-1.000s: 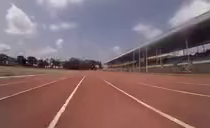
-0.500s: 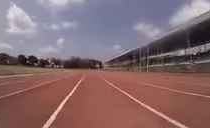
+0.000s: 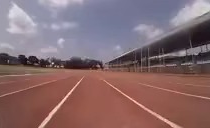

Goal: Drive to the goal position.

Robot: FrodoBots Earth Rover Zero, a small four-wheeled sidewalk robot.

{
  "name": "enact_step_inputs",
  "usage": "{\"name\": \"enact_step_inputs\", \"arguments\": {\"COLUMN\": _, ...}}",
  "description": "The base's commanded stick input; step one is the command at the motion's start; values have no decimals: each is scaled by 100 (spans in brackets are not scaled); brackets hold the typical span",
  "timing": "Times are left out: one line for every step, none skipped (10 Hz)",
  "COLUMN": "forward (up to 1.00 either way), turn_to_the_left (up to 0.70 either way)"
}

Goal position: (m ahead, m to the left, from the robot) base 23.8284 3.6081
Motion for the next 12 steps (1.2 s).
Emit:
{"name": "enact_step_inputs", "arguments": {"forward": 70, "turn_to_the_left": 0}}
{"name": "enact_step_inputs", "arguments": {"forward": 70, "turn_to_the_left": 0}}
{"name": "enact_step_inputs", "arguments": {"forward": 70, "turn_to_the_left": -4}}
{"name": "enact_step_inputs", "arguments": {"forward": 70, "turn_to_the_left": -12}}
{"name": "enact_step_inputs", "arguments": {"forward": 70, "turn_to_the_left": -31}}
{"name": "enact_step_inputs", "arguments": {"forward": 70, "turn_to_the_left": -35}}
{"name": "enact_step_inputs", "arguments": {"forward": 70, "turn_to_the_left": -35}}
{"name": "enact_step_inputs", "arguments": {"forward": 70, "turn_to_the_left": -35}}
{"name": "enact_step_inputs", "arguments": {"forward": 70, "turn_to_the_left": -35}}
{"name": "enact_step_inputs", "arguments": {"forward": 70, "turn_to_the_left": -35}}
{"name": "enact_step_inputs", "arguments": {"forward": 70, "turn_to_the_left": -35}}
{"name": "enact_step_inputs", "arguments": {"forward": 70, "turn_to_the_left": -35}}
